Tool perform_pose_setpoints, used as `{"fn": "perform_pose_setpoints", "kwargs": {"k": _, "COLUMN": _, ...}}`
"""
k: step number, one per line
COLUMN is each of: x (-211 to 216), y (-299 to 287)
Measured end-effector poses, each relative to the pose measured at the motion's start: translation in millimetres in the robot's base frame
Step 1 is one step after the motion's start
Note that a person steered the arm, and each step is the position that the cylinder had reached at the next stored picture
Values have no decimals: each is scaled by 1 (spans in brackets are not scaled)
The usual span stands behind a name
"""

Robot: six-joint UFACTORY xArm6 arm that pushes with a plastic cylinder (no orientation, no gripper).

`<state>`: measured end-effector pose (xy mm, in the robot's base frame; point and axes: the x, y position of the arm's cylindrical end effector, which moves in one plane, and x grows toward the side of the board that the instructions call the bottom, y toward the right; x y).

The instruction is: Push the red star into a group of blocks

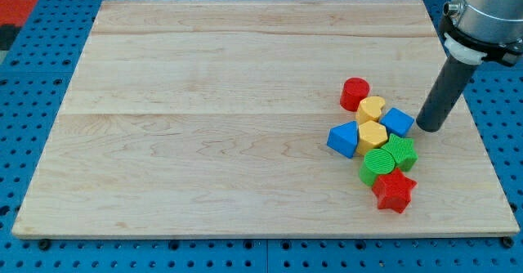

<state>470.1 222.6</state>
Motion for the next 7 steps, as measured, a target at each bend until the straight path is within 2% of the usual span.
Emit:
{"fn": "perform_pose_setpoints", "kwargs": {"k": 1, "x": 2, "y": 2}}
{"fn": "perform_pose_setpoints", "kwargs": {"k": 2, "x": 39, "y": 7}}
{"fn": "perform_pose_setpoints", "kwargs": {"k": 3, "x": 95, "y": 34}}
{"fn": "perform_pose_setpoints", "kwargs": {"k": 4, "x": 141, "y": 11}}
{"fn": "perform_pose_setpoints", "kwargs": {"k": 5, "x": 146, "y": -40}}
{"fn": "perform_pose_setpoints", "kwargs": {"k": 6, "x": 124, "y": -70}}
{"fn": "perform_pose_setpoints", "kwargs": {"k": 7, "x": 85, "y": -35}}
